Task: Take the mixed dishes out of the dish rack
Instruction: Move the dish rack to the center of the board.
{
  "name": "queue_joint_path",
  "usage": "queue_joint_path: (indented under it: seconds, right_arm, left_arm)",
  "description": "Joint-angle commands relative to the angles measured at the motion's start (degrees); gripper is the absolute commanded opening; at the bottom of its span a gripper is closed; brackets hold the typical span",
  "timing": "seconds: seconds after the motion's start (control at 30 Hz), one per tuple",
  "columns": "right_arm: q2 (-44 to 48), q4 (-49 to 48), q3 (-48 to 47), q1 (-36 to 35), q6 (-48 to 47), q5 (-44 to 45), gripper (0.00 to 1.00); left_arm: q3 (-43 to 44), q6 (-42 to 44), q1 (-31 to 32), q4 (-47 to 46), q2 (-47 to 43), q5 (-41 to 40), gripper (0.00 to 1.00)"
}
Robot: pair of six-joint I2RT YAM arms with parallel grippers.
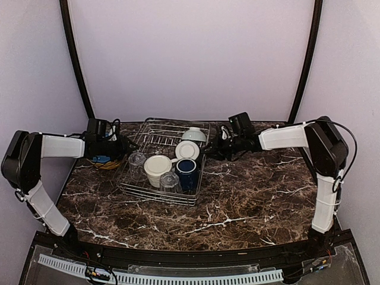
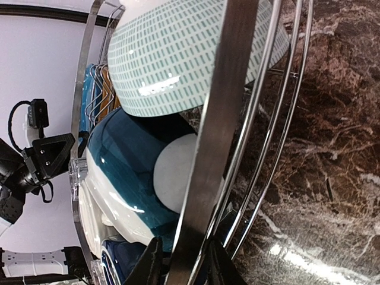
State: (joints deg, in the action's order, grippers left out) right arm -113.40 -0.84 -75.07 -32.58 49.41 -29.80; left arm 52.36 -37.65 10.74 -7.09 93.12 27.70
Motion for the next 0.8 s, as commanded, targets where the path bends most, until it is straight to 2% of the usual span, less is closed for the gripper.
queue_joint_path:
  seconds: [0.0,0.1,0.27,0.4,0.53,0.63,0.67,0.77]
  right_arm:
    - [-3.53,-6.72,-6.08,2.78,-3.35,0.01,0.15]
    - [-5.9,-6.27,-9.66,4.08,-4.1,-1.65,0.15]
    - [-13.06,-0.52,-22.33,4.61,-6.29,-3.7,0.14]
    - [-17.78,0.65,-28.82,5.09,-6.27,-3.79,0.15]
    - [-19.7,2.15,-31.35,6.45,-6.57,-3.41,0.16]
    - [-18.95,2.73,-30.74,7.23,-7.82,-4.06,0.2]
    - [-18.58,3.11,-30.34,7.37,-8.43,-4.38,0.22]
    - [-17.11,4.38,-28.79,7.51,-10.93,-4.99,0.35]
  left_arm:
    - [3.92,-3.68,1.95,-5.41,3.41,2.43,0.39]
    - [7.86,-4.32,2.97,-5.11,6.28,1.45,0.37]
    - [12.35,-4.17,3.53,-3.41,10.07,-2.41,0.32]
    - [16.0,-1.54,3.45,1.06,12.22,-5.23,0.35]
    - [20.06,1.72,3.34,5.96,13.25,-5.21,0.47]
    - [20.68,5.27,3.13,11.67,11.19,-9.23,0.63]
    - [20.75,7.14,3.05,12.72,9.66,-9.99,0.66]
    - [20.28,10.79,2.73,17.02,5.24,-14.2,0.78]
